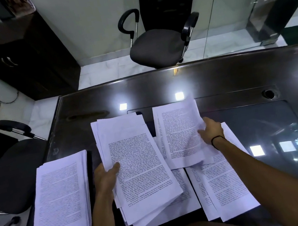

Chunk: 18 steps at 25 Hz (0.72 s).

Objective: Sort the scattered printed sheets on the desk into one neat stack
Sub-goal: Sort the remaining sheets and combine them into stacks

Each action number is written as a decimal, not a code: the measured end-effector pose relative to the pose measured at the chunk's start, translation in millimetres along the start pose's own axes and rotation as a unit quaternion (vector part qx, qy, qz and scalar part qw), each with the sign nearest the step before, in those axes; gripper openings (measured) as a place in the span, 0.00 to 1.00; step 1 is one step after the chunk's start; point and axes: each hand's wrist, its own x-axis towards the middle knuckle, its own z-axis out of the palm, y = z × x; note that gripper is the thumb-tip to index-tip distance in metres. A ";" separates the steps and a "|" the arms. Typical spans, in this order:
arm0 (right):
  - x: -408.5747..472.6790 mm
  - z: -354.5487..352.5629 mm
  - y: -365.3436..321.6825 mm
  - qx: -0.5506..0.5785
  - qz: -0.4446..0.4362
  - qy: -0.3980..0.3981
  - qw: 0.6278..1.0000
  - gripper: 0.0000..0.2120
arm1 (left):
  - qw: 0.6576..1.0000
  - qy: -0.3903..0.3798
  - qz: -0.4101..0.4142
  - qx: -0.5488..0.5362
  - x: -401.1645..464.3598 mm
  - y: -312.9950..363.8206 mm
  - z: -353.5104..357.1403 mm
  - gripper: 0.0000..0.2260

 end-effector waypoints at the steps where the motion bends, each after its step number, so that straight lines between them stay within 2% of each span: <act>1: 0.6 -5.8 -2.5 0.016 -0.029 -0.010 0.999 0.13 | 1.000 0.008 0.010 0.009 -1.9 2.4 -1.6 0.14; 4: -1.4 -29.7 -13.0 0.071 -0.087 -0.015 0.994 0.09 | 0.995 0.051 0.050 0.066 -8.3 13.3 -11.2 0.14; 7: -27.2 -38.4 -33.7 0.207 -0.112 -0.117 0.965 0.04 | 0.991 0.064 0.057 0.102 -2.9 18.1 -21.9 0.17; 9: -52.1 -21.7 -49.8 0.226 -0.138 -0.191 0.945 0.05 | 0.997 0.037 0.047 0.051 0.4 19.6 -20.9 0.17; 11: -67.9 9.1 -59.7 0.184 -0.155 -0.205 0.949 0.03 | 1.000 -0.001 0.027 -0.007 -3.6 18.4 -15.9 0.18; 13: -73.3 41.1 -59.3 0.155 -0.160 -0.226 0.948 0.12 | 0.999 -0.039 0.014 -0.025 -8.2 13.2 -11.4 0.14; 15: -77.5 61.5 -58.1 0.174 -0.146 -0.254 0.940 0.22 | 0.996 -0.069 -0.019 -0.043 -11.7 11.5 -9.5 0.12; 18: -89.6 66.7 -63.6 0.170 -0.143 -0.250 0.943 0.17 | 0.980 -0.101 -0.085 -0.148 -11.4 6.0 -8.1 0.23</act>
